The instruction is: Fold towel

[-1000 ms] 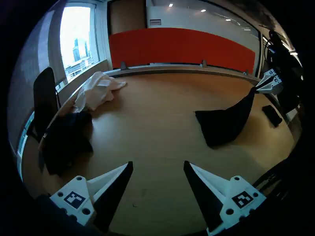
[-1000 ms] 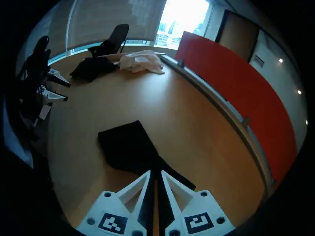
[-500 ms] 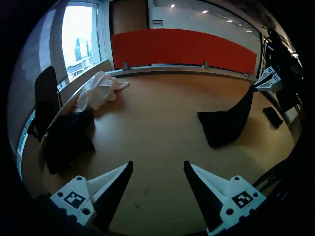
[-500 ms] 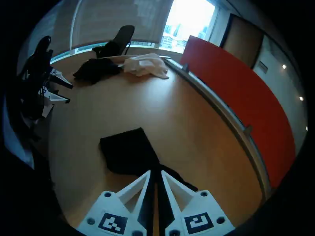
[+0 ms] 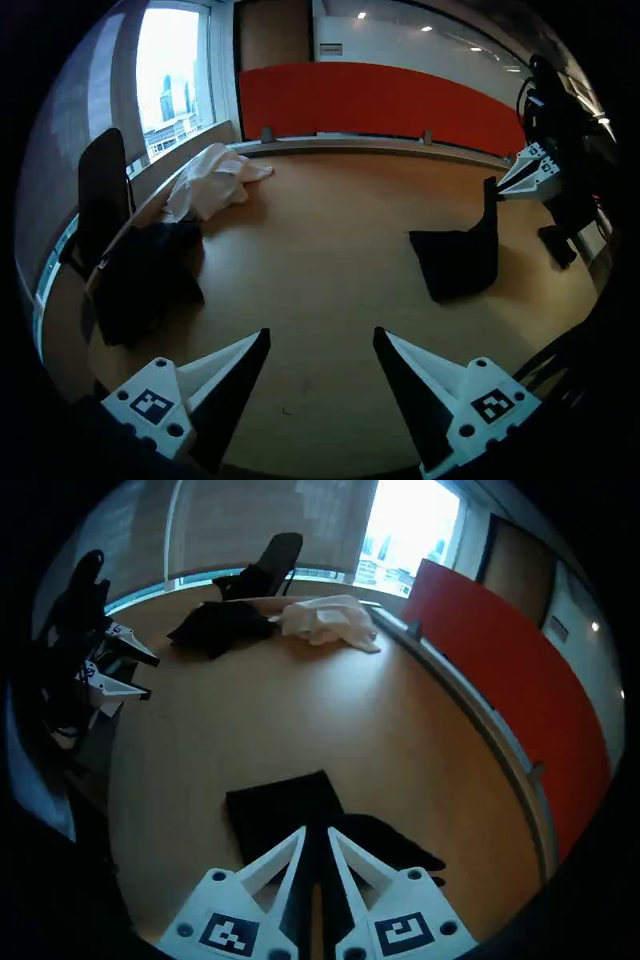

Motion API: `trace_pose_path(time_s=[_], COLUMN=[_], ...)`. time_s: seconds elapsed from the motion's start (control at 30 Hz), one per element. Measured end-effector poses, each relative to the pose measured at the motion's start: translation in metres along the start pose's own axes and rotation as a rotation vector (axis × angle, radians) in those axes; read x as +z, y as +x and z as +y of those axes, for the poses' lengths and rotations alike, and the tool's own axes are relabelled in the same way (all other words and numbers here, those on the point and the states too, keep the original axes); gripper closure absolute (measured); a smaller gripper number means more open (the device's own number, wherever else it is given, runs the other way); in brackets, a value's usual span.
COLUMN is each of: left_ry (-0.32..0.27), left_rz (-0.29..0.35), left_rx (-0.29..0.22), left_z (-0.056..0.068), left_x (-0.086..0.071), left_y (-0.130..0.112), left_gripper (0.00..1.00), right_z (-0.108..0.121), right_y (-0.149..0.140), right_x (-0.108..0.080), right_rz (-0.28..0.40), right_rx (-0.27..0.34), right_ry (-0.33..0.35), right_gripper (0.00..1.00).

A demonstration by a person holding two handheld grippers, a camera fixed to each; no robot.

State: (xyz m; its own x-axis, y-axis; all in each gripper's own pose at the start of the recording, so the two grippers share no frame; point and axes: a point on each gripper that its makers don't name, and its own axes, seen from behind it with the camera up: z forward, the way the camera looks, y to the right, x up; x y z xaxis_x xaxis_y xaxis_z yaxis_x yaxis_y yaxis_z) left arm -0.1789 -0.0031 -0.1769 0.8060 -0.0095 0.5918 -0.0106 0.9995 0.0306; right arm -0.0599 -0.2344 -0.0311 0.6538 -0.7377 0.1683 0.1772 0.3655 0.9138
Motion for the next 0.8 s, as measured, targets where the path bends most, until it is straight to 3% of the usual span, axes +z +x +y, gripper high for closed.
trace_pose_path(time_s=[0.3, 0.4, 0.7, 0.8], left_ry=[0.009, 0.011, 0.008, 0.006], left_rz=[0.007, 0.009, 0.003, 0.003], left_rx=[-0.003, -0.002, -0.004, 0.000], left_z=[-0.005, -0.006, -0.007, -0.007], left_x=[-0.005, -0.007, -0.007, -0.007], left_y=[0.001, 0.001, -0.003, -0.003], left_gripper=[0.04, 0.04, 0.04, 0.04], right_z=[-0.050, -0.062, -0.068, -0.067], right_y=[0.003, -0.003, -0.010, -0.010], right_x=[0.059, 0.070, 0.077, 0.077], right_rz=[-0.022, -0.040, -0.054, -0.054], right_rx=[0.046, 0.062, 0.091, 0.097], right_ry=[0.119, 0.139, 0.147, 0.141], right_gripper=[0.97, 0.97, 0.95, 0.86])
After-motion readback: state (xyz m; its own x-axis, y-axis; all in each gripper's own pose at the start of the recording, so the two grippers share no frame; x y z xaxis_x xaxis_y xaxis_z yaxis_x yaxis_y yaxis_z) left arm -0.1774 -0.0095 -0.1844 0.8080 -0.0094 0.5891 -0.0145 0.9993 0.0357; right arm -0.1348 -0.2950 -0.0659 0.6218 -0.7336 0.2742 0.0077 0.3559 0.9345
